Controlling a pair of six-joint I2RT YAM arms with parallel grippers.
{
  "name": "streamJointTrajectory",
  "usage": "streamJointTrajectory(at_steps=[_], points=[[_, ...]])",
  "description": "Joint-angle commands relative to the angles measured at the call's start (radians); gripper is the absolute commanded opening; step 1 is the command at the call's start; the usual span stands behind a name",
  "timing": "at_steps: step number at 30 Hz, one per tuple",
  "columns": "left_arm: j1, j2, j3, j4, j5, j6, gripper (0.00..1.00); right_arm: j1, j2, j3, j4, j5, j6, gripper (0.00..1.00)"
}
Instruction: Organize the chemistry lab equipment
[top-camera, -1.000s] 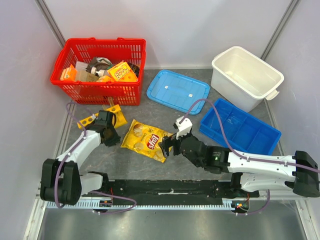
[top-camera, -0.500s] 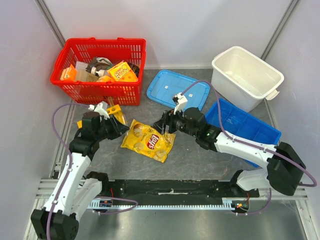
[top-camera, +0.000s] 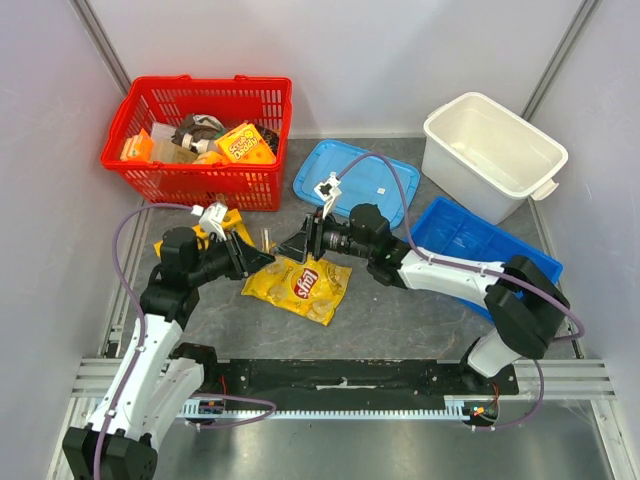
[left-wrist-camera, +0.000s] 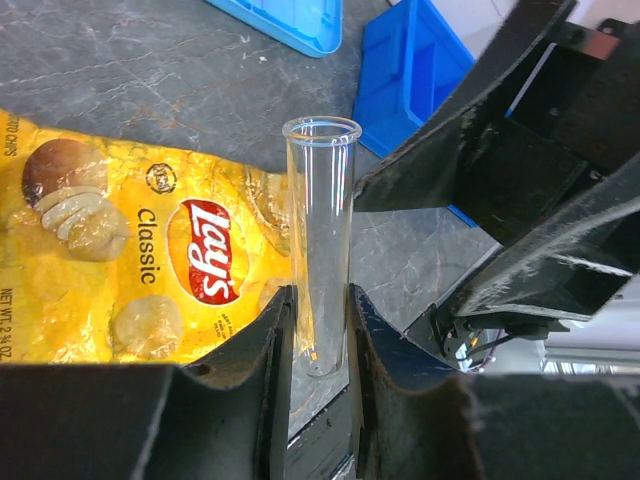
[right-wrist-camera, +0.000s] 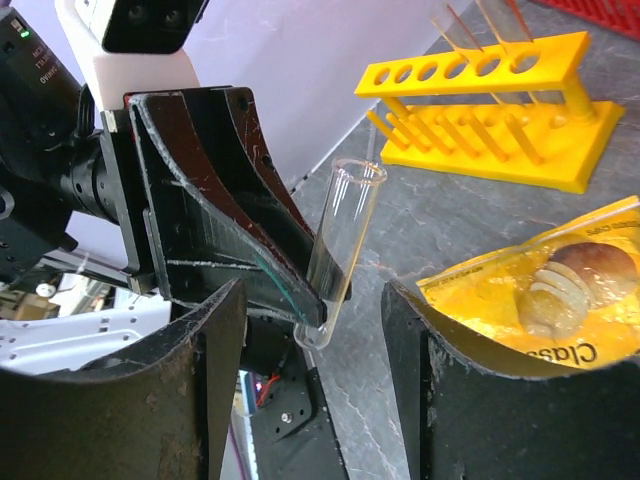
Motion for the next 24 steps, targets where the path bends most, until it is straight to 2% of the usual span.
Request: streamJointTrajectory(at_steps=[1,14,20,24], points=[[-0.004,-0.011,-0.004,0.087,0.062,0.036,0.16,-0.001,0.040,0.058,0.133,-0.053,0.070,0.62],[-0.006,-0.019,-0.017,0.125,0.077,0.039,0.16,0.001,0.137,0.089,0.203,-0.043,0.146,0.52],[-0.006,-0.010,-0.021,0.131,0.077,0.039,0.16,0.001,0.154,0.091,0.226,-0.041,0.150,0.41],[-0.006,-0.013,-0.020,0.130,0.071,0.038,0.20,-0.001,0.157,0.088,0.241,-0.049,0.149,0.34]])
